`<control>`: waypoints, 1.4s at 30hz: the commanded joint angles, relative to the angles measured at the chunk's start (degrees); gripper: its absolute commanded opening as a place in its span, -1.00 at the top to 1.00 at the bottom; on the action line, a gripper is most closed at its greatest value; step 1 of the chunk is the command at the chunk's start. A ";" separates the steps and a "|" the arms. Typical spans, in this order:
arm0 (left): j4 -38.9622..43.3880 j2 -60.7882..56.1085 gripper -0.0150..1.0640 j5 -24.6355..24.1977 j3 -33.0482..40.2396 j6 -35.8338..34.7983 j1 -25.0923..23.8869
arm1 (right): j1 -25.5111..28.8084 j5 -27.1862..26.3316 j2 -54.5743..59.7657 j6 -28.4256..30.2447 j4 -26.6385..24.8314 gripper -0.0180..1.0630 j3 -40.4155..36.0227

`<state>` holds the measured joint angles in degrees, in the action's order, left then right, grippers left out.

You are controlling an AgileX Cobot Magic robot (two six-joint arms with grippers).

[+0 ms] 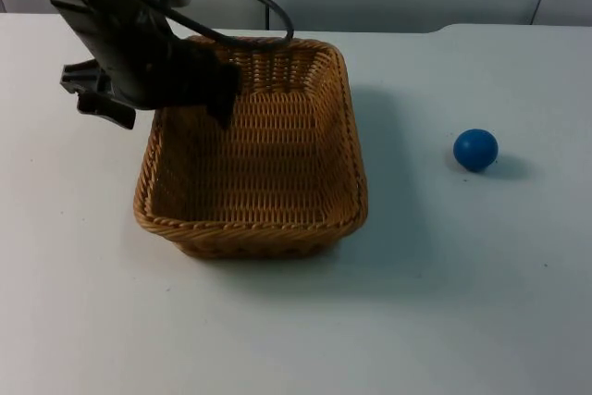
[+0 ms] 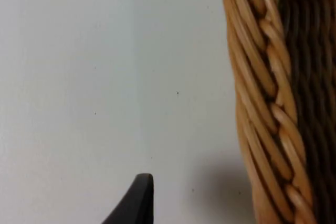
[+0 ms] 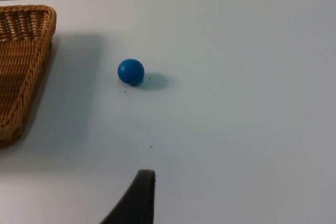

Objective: Pick up the basket with the left hand and place the ball into the basket with the right hand.

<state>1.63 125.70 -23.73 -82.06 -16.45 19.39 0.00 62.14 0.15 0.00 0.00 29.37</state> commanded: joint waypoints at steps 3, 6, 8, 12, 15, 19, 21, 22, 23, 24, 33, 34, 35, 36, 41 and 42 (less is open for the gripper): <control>0.31 0.19 -0.98 -1.37 0.08 -0.69 0.41 | -0.02 -0.33 -0.15 0.00 -0.31 -0.97 -0.21; 0.47 0.19 -0.98 -2.53 0.19 -0.69 0.77 | -0.02 -0.33 -0.15 0.00 -0.31 -0.97 -0.21; 0.47 0.19 -0.97 -2.99 0.19 -0.69 1.11 | -0.02 -0.33 -0.15 0.00 -0.31 -0.97 -0.21; 0.55 0.75 -0.89 -3.25 0.19 -0.69 2.40 | -0.02 -0.33 -0.15 0.00 -0.31 -0.97 -0.21; 1.07 1.69 -0.66 -4.10 0.19 -2.13 2.99 | -0.02 -0.33 -0.15 0.00 -0.31 -0.97 -0.21; 2.19 2.46 -0.06 -5.23 0.19 -4.20 3.01 | -0.02 -0.33 -0.15 0.00 -0.31 -0.97 -0.21; 3.67 2.48 0.32 -5.80 0.19 -6.26 3.01 | -0.02 -0.33 -0.15 0.00 -0.31 -0.97 -0.21; 5.06 2.48 0.48 -6.38 0.19 -8.07 3.01 | -0.02 -0.33 -0.15 0.00 -0.31 -0.97 -0.21; 5.06 2.48 0.48 -6.38 0.19 -8.07 3.01 | -0.02 -0.33 -0.15 0.00 -0.31 -0.97 -0.21; 6.25 2.48 0.62 -7.18 0.19 -10.02 3.01 | -0.02 -0.33 -0.15 0.00 -0.31 -0.97 -0.21; 5.89 -0.70 0.98 -11.62 0.19 -12.18 3.01 | -0.02 -0.33 -0.15 0.00 -0.31 -0.97 -0.21; 5.89 -1.96 0.98 -11.77 0.19 -12.21 3.01 | -0.02 -0.33 -0.15 0.00 -0.31 -0.97 -0.21; 5.76 -3.57 0.98 -11.77 0.19 -12.09 3.01 | -0.02 -0.33 -0.15 0.00 -0.31 -0.97 -0.21; 5.64 -5.28 0.98 -11.53 0.19 -12.05 3.01 | -0.02 -0.33 -0.15 0.00 -0.31 -0.97 -0.21; 2.59 -11.56 0.98 -11.79 0.19 -9.36 3.01 | -0.02 -0.33 -0.15 0.00 -0.31 -0.97 -0.21; 1.39 -12.35 0.98 -12.25 0.19 -8.49 3.01 | -0.02 -0.33 -0.15 0.00 -0.31 -0.97 -0.21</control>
<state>6.06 116.36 -35.92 -81.92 -26.51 22.13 0.00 62.14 0.15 0.00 0.00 29.37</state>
